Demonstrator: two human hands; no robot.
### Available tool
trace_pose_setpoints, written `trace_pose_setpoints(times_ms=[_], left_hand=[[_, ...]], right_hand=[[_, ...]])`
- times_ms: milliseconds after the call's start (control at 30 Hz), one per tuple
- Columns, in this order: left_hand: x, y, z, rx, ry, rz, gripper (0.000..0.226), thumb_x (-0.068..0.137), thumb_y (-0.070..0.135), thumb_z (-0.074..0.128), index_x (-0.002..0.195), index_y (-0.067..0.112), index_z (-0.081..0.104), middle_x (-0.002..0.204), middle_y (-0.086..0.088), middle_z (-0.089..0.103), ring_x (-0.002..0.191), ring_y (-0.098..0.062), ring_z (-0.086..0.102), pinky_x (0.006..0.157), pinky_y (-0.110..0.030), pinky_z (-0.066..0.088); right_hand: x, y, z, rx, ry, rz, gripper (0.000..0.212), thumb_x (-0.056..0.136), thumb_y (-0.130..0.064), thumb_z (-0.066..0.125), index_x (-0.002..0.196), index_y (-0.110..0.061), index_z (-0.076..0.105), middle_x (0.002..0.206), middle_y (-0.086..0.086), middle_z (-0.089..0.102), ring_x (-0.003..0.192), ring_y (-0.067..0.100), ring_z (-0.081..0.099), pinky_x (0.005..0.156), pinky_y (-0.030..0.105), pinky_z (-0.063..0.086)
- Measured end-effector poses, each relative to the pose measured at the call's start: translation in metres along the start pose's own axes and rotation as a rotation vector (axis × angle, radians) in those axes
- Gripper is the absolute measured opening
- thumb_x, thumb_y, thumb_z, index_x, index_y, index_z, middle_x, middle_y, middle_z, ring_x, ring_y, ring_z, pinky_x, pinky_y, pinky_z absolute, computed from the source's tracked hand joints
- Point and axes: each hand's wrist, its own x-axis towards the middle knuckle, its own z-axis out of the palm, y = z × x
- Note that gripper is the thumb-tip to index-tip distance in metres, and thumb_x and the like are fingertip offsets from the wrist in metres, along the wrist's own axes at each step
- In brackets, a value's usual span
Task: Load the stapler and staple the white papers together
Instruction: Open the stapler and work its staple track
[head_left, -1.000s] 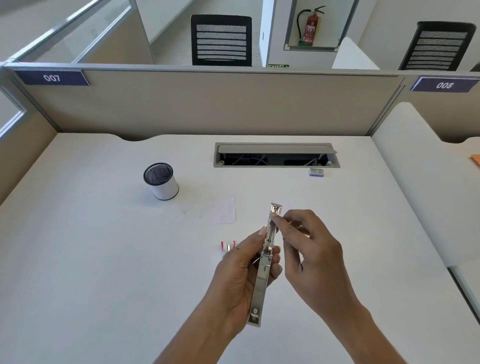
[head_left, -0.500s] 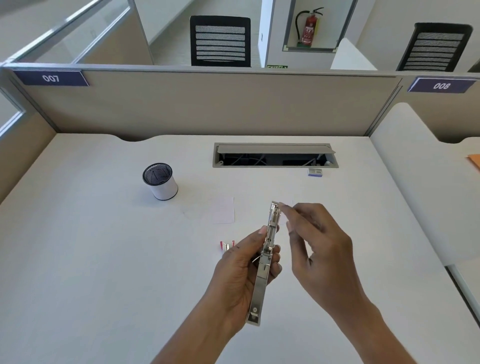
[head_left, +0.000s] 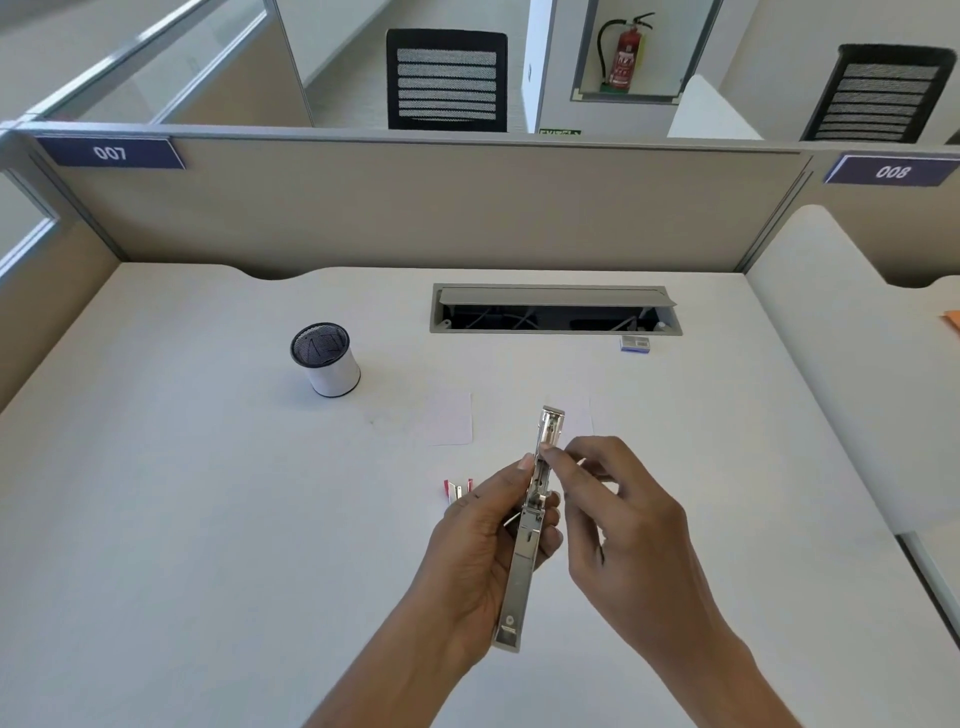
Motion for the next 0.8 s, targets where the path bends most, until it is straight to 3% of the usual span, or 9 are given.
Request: trace_pose_setpoints(times_ms=[133, 267, 467, 533, 633, 800], left_hand=[[0.0, -0.001, 0.001, 0.001, -0.016, -0.004, 0.028, 0.086, 0.023, 0.076, 0.105, 0.003, 0.079, 0.088, -0.009, 0.066, 0.073, -0.018, 0.061, 0.067, -0.027, 0.058], [-0.002, 0.0, 0.003, 0.007, -0.011, -0.003, 0.02, 0.087, 0.021, 0.075, 0.098, 0.006, 0.081, 0.08, -0.005, 0.067, 0.069, -0.015, 0.06, 0.068, -0.026, 0.057], [-0.003, -0.002, 0.001, 0.048, 0.017, -0.006, 0.018, 0.089, 0.021, 0.074, 0.097, 0.006, 0.081, 0.075, -0.004, 0.064, 0.063, -0.015, 0.059, 0.074, -0.031, 0.055], [-0.003, -0.002, 0.0, 0.052, 0.014, 0.001, 0.02, 0.088, 0.021, 0.074, 0.098, 0.005, 0.08, 0.075, -0.005, 0.064, 0.063, -0.015, 0.059, 0.076, -0.032, 0.054], [-0.004, -0.002, 0.0, 0.056, 0.016, 0.01, 0.018, 0.088, 0.02, 0.073, 0.096, 0.006, 0.081, 0.073, -0.004, 0.064, 0.062, -0.015, 0.059, 0.074, -0.032, 0.054], [-0.003, -0.002, 0.0, 0.053, 0.025, 0.003, 0.018, 0.089, 0.019, 0.073, 0.097, 0.005, 0.08, 0.072, -0.004, 0.064, 0.061, -0.015, 0.059, 0.071, -0.031, 0.055]], right_hand=[[0.003, 0.002, -0.003, 0.117, 0.003, 0.079, 0.031, 0.09, 0.002, 0.066, 0.117, -0.012, 0.074, 0.104, -0.005, 0.062, 0.081, 0.005, 0.063, 0.072, 0.013, 0.049], [0.01, 0.003, -0.008, 0.182, 0.0, 0.133, 0.019, 0.091, -0.013, 0.072, 0.109, -0.016, 0.078, 0.097, -0.01, 0.068, 0.087, 0.0, 0.066, 0.076, 0.012, 0.05], [0.015, -0.001, -0.011, 0.187, -0.056, 0.252, 0.013, 0.086, -0.017, 0.078, 0.097, -0.025, 0.08, 0.089, -0.017, 0.071, 0.08, 0.0, 0.067, 0.059, 0.002, 0.035], [0.016, -0.002, -0.011, 0.183, -0.073, 0.276, 0.014, 0.085, -0.017, 0.08, 0.095, -0.027, 0.08, 0.088, -0.019, 0.072, 0.083, -0.002, 0.068, 0.06, 0.002, 0.037], [0.017, -0.003, -0.012, 0.183, -0.075, 0.294, 0.015, 0.083, -0.017, 0.081, 0.092, -0.028, 0.08, 0.087, -0.02, 0.073, 0.085, -0.004, 0.069, 0.065, 0.006, 0.044], [0.017, -0.005, -0.012, 0.147, -0.05, 0.284, 0.013, 0.083, -0.018, 0.082, 0.091, -0.028, 0.081, 0.085, -0.019, 0.074, 0.076, 0.002, 0.069, 0.067, 0.027, 0.056]])
